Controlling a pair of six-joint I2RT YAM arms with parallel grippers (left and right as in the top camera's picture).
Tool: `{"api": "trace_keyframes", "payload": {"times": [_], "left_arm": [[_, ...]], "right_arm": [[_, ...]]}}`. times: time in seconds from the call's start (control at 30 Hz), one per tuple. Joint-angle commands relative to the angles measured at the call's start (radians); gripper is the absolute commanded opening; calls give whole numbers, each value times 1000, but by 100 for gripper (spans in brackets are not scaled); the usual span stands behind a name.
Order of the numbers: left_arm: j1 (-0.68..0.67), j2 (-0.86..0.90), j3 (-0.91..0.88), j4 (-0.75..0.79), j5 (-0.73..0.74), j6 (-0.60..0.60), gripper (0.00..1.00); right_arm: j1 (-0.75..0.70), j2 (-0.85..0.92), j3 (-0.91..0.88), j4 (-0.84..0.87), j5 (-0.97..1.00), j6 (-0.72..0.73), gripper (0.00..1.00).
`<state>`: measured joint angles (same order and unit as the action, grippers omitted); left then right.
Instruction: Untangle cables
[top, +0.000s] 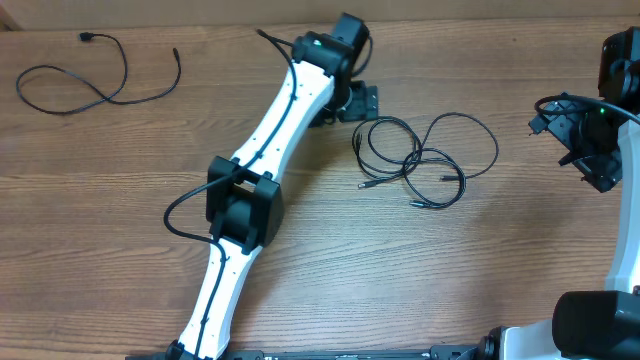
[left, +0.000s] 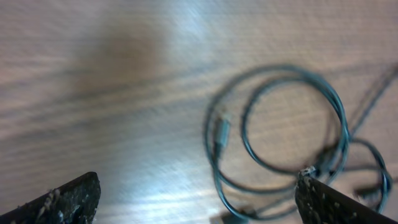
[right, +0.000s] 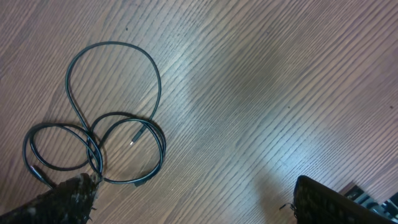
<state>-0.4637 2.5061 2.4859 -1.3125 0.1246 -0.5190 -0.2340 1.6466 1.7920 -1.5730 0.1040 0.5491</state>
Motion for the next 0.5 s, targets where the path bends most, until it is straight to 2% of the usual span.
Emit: {"api": "trace_keyframes", "payload": {"times": [0.0,0.17,0.23,0.3,0.47], "left_arm": [[25,-21,-9,25,-66,22,100],[33,-21,-10,50,15,26,100],[24,-21,-12,77,58,45,94],[8,-21,-12,88,58,45,94],[-45,-21,-23,81,44,73,93]], "right_arm": [[-2,-14,0,29,-4,3,100],[-2,-14,0,50,-198,3,100],[-2,-14,0,52,-307,3,100],[2,-14,0,58,-381,3,100],[63,-14,0,66,-398,2,100]]}}
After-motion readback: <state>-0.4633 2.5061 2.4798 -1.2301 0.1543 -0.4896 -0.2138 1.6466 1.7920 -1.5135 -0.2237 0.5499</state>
